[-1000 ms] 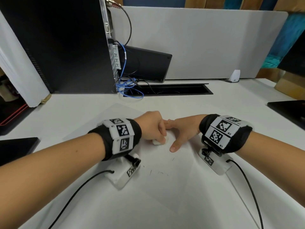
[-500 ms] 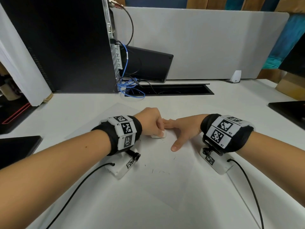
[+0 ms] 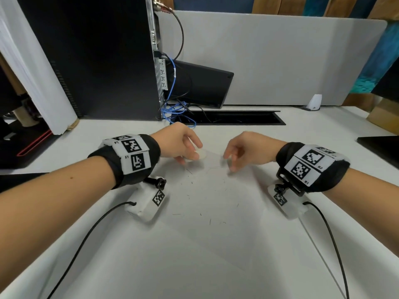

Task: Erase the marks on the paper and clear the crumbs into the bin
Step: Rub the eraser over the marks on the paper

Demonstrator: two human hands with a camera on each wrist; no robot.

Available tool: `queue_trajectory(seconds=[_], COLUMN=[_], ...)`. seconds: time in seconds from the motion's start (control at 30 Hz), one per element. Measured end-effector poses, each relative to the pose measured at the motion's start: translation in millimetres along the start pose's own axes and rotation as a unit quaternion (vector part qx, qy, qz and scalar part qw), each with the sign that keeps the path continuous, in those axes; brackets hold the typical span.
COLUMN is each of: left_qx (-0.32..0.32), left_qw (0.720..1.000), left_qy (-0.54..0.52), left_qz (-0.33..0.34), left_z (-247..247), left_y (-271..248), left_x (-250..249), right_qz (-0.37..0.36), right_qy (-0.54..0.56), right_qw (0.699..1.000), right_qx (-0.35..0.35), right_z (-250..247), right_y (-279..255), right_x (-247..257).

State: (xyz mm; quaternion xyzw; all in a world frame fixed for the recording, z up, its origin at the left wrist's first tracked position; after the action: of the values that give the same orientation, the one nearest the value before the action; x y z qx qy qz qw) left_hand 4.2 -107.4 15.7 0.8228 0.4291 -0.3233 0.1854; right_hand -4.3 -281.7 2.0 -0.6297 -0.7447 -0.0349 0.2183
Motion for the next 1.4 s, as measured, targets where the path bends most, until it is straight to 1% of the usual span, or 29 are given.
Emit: queue_trajectory(seconds=[0.03,0.1,0.17,0.2,0.27,0.33,0.37,0.43,0.47,0.53,0.6,0.63,0.7,0.77,0.83,0.87,0.97,1.03,1.13,1.17,1.27,1.3,1.4], left_qx=[-0.003,-0.003,0.001,0.001,-0.009,-0.023,-0.028,-0.018,0.003,0.086,0.178,0.206,0.230,0.247,0.251,0.245,0.220,0.217,0.228,0.235,0.244,0.246,0.248], left_qw=[1.000,1.000,0.999,1.000,1.000,1.000,0.999,0.999,1.000,0.993,0.968,0.957,0.941,0.924,0.913,0.913,0.930,0.938,0.937,0.933,0.925,0.924,0.921], left_qy=[-0.010,-0.030,-0.033,-0.028,-0.015,-0.019,-0.028,-0.031,-0.016,0.071,0.175,0.203,0.244,0.288,0.318,0.323,0.292,0.266,0.261,0.269,0.284,0.288,0.295], left_qz=[-0.002,-0.007,-0.006,-0.005,0.001,0.004,0.002,-0.014,-0.022,-0.035,-0.035,-0.030,-0.032,-0.038,-0.044,-0.042,-0.040,-0.042,-0.047,-0.049,-0.054,-0.054,-0.055], left_z=[-2.1,-6.1,-9.0,-10.1,-10.8,-8.1,-5.8,0.5,4.9,15.4,26.8,31.5,37.5,43.0,47.5,49.1,53.6,56.7,58.8,58.8,58.1,58.1,57.7], left_y=[0.2,1.1,2.2,3.0,6.1,9.8,11.6,13.9,14.1,13.3,10.0,8.3,4.1,-1.5,-6.4,-7.7,-5.9,-3.6,-2.0,-2.1,-1.6,-1.2,-1.2], left_x=[0.1,-0.3,-2.4,-3.5,-5.0,-4.3,-2.4,3.4,6.9,14.4,21.0,22.8,23.3,21.0,17.3,14.7,11.3,11.8,14.3,15.7,17.1,16.3,13.9], right_qz=[-0.002,-0.003,-0.007,-0.016,-0.001,-0.005,-0.006,0.004,0.013,0.036,0.052,0.059,0.060,0.058,0.055,0.054,0.056,0.049,0.025,0.022,0.027,0.022,-0.005], right_qy=[0.027,0.045,0.061,0.082,0.166,0.206,0.202,0.151,0.114,0.043,-0.014,-0.025,-0.029,-0.012,0.008,0.015,0.032,0.053,0.089,0.086,0.051,0.051,0.085], right_qw=[1.000,0.998,0.997,0.996,0.986,0.978,0.979,0.988,0.993,0.998,0.999,0.998,0.998,0.998,0.998,0.998,0.998,0.997,0.990,0.990,0.998,0.998,0.993], right_qx=[-0.016,-0.043,-0.047,-0.040,0.002,0.022,0.018,-0.011,-0.024,-0.023,-0.004,0.006,0.018,0.024,0.025,0.021,0.005,0.031,0.107,0.105,0.010,0.008,0.078], right_z=[-5.1,-11.8,-14.2,-12.3,-5.1,2.8,6.1,8.1,8.1,8.5,10.7,11.1,11.3,11.4,12.6,13.1,12.3,15.7,26.0,27.2,20.3,20.8,31.8], right_y=[-2.6,-4.8,-5.5,-4.7,-3.7,-2.7,-1.7,2.0,4.1,5.7,4.0,2.4,0.1,-0.2,1.6,3.7,8.4,7.8,3.6,4.5,11.0,10.6,5.1], right_x=[3.3,9.1,14.3,17.0,21.3,26.7,28.3,25.6,21.5,13.7,7.9,5.9,4.2,3.1,2.1,1.0,1.5,4.1,8.6,9.5,9.5,11.2,15.6])
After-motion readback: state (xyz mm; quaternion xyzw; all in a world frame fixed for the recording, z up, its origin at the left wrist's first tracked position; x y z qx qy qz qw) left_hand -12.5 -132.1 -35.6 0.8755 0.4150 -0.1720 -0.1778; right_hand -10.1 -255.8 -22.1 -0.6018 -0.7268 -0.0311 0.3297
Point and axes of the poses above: each hand's wrist, its own y-axis towards the middle knuckle, its own z-axis out of the palm, x = y × z, the point moved 5 cm from there along y, towards the middle knuckle, and after that the axes turned 12 degrees about z, right-handed, at the moved point
